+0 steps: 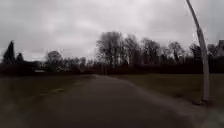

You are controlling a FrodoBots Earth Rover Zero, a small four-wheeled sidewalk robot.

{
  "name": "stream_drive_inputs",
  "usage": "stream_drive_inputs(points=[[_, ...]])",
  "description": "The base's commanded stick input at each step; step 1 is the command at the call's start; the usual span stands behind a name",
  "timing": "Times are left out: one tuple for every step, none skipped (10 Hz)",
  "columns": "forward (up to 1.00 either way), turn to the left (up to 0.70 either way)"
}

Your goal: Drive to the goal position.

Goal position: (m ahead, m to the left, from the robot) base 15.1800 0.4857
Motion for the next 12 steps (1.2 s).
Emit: stream_drive_inputs(points=[[1.00,0.00],[1.00,0.00],[1.00,0.00],[1.00,0.00],[1.00,0.00],[1.00,0.00],[1.00,0.00],[1.00,0.00],[1.00,0.00],[1.00,0.00],[1.00,0.00],[1.00,0.00]])
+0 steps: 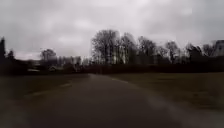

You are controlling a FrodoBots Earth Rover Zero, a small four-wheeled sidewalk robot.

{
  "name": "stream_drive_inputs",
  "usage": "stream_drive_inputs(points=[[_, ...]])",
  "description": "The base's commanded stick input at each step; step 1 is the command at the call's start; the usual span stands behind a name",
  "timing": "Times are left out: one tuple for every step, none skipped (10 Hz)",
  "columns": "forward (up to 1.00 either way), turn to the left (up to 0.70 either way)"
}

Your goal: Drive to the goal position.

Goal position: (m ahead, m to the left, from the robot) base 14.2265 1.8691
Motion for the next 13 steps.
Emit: stream_drive_inputs(points=[[1.00,0.00],[1.00,0.00],[1.00,0.00],[1.00,0.00],[1.00,0.00],[1.00,0.00],[1.00,0.00],[1.00,0.00],[1.00,0.00],[1.00,0.00],[1.00,0.00],[1.00,0.00],[1.00,0.00]])
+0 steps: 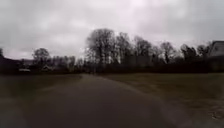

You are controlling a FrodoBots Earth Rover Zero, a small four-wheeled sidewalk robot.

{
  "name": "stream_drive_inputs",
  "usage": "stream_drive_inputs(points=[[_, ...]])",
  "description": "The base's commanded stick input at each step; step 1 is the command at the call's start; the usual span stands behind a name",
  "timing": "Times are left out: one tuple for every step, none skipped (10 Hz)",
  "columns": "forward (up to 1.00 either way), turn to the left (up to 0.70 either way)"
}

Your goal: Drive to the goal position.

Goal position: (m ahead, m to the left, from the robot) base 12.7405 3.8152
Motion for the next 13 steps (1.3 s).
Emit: stream_drive_inputs(points=[[1.00,0.00],[1.00,0.00],[1.00,0.00],[1.00,0.00],[1.00,0.00],[1.00,0.00],[1.00,0.00],[1.00,0.00],[1.00,0.00],[1.00,0.00],[1.00,0.25],[1.00,0.35],[1.00,0.40]])
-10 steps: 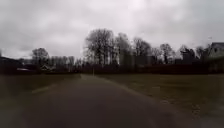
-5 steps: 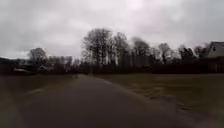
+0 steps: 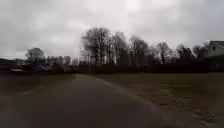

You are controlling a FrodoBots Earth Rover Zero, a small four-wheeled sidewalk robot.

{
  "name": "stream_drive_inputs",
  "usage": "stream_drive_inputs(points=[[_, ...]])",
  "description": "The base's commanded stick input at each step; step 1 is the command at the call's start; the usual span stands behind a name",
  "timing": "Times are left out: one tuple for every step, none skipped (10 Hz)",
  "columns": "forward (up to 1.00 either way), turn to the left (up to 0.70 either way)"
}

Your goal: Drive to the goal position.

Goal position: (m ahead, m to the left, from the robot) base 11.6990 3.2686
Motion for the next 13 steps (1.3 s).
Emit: stream_drive_inputs(points=[[1.00,0.40],[1.00,0.40],[1.00,0.40],[1.00,0.24],[1.00,0.00],[1.00,0.00],[1.00,0.00],[1.00,0.00],[1.00,0.00],[1.00,0.00],[1.00,0.00],[1.00,0.00],[1.00,0.00]])
